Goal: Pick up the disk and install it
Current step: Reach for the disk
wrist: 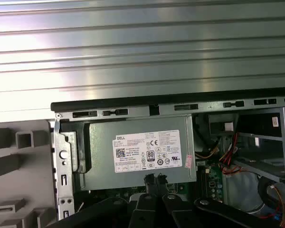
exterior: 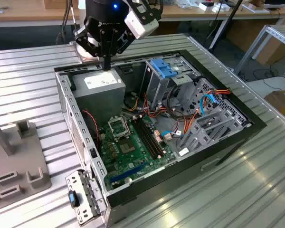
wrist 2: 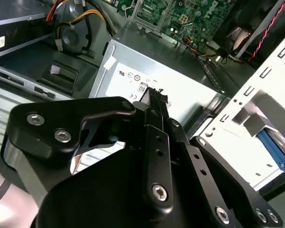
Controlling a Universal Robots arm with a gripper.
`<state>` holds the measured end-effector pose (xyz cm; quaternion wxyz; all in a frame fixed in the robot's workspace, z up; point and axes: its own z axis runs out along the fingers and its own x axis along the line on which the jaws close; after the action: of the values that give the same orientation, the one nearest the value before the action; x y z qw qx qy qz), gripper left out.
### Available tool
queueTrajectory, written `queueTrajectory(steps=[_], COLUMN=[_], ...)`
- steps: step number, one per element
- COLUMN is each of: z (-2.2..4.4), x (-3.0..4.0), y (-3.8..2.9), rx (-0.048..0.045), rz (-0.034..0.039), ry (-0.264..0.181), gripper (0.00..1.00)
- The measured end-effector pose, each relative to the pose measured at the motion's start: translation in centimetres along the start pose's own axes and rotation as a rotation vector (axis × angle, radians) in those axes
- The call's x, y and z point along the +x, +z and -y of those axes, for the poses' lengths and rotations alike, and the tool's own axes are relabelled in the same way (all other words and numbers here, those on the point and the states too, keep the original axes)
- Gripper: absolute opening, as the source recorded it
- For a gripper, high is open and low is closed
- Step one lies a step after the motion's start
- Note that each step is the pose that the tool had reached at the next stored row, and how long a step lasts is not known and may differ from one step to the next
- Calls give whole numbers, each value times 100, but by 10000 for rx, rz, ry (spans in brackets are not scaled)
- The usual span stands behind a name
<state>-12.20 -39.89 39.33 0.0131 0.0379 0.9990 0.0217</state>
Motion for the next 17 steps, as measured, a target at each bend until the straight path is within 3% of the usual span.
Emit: queueTrajectory(steps=[11,17], z=[0,5], x=[1,62], y=[0,-2], rx=[0,0], rz=[0,0], ry=[-1,0], gripper=[11,11])
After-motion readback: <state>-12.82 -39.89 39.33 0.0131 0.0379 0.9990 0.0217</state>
